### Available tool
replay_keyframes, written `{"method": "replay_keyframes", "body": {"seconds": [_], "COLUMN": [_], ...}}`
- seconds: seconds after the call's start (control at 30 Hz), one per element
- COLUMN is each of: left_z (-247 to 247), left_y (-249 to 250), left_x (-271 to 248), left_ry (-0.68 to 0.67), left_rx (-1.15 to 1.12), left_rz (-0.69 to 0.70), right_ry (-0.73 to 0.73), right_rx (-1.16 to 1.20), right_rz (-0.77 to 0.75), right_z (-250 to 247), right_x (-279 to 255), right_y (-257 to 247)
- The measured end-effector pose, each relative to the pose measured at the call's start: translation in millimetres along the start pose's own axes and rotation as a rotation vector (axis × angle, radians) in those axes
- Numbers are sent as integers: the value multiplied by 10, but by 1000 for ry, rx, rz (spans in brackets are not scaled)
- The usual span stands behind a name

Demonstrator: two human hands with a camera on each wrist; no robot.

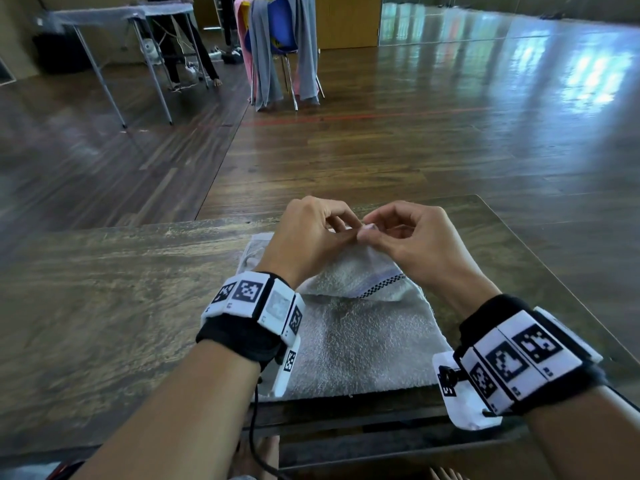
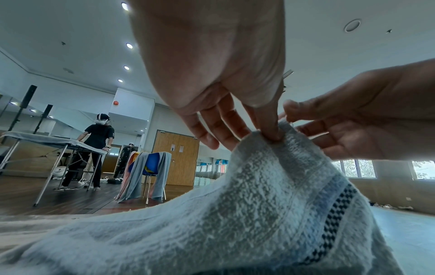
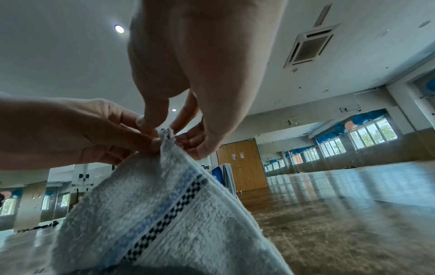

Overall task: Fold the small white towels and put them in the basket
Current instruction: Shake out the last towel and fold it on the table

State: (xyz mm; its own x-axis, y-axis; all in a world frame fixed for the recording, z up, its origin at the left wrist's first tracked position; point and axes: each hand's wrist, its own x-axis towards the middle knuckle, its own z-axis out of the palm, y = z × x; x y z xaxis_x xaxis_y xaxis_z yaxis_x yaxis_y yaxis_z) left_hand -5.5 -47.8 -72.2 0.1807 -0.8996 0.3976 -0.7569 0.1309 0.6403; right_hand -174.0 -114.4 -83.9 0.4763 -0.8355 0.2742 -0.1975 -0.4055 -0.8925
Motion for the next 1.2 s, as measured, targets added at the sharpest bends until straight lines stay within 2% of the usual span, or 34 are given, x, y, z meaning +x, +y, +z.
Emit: {"method": "replay_keyframes", "body": {"seconds": [0.1, 0.23, 0.33, 0.43, 0.53, 0.63, 0.77, 1.0, 1.2], "left_z": [22, -12, -20, -66, -144, -233, -414, -730, -895], "left_y": [-8, -60, -56, -62, -127, -228, -404, -757, -904], "left_x": [3, -1, -41, -71, -85, -102, -140, -318, -496], "left_ry": [-47, -178, -265, -275, -270, -241, -174, 10, 102], "left_rx": [19, 65, 36, -35, -4, 71, 189, 289, 257], "left_rz": [8, -21, 39, 51, 15, -4, -50, -198, -179], "right_ry": [17, -10, -66, -91, -30, 100, 244, 281, 244], "right_rx": [-35, -26, -48, -59, -63, -105, -148, -258, -281], "right_rz": [-15, -39, -59, -82, -99, -92, -4, 88, 114], "right_z": [34, 42, 29, -33, -127, -249, -423, -517, -489], "right_x": [9, 26, 20, 24, 59, 135, 238, 262, 244], "right_y": [32, 28, 0, -33, -21, 61, 260, 460, 441]}}
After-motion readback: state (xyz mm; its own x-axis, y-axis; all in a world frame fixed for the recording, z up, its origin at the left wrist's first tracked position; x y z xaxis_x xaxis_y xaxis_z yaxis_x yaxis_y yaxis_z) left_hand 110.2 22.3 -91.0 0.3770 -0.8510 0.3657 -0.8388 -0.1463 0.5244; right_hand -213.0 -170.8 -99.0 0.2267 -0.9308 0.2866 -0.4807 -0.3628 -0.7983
